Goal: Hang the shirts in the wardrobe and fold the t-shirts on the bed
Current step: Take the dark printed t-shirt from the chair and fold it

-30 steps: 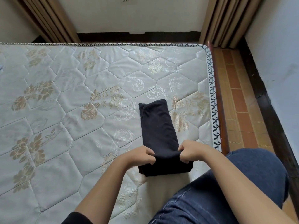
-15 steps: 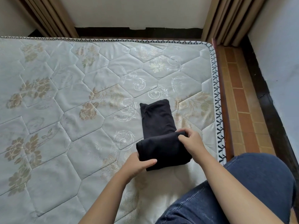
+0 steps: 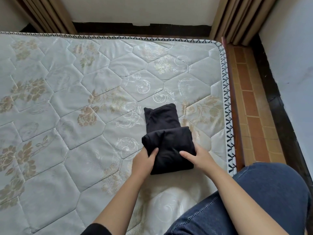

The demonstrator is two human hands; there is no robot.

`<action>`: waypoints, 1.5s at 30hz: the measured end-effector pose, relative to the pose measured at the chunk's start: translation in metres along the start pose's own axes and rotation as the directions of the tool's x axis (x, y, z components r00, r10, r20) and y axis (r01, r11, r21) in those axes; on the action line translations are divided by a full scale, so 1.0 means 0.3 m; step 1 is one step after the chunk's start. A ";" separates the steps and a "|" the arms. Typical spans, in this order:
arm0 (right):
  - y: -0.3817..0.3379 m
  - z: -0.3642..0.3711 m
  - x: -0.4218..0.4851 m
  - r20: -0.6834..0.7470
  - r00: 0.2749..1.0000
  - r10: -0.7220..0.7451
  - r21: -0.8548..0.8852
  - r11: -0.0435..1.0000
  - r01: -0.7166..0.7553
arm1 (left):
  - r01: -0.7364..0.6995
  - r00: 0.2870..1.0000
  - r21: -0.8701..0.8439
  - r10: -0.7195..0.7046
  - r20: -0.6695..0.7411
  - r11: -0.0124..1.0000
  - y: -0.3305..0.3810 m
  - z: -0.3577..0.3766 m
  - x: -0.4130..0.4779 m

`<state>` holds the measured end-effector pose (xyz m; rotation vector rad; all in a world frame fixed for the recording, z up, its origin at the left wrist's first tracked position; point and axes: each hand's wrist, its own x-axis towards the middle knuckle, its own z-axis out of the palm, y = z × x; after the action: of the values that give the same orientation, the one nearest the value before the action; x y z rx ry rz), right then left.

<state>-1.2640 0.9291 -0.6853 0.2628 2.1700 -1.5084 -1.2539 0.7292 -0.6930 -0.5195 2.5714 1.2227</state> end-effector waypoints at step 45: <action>0.036 0.040 -0.002 0.121 0.918 -0.378 -0.912 0.322 0.253 | -0.555 0.789 0.679 0.563 0.246 0.481 -0.189 0.027 -0.088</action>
<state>-1.2558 0.9221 -0.6973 -0.5245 2.8987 -0.1582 -1.2057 0.7080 -0.7278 0.5513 3.0164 0.1651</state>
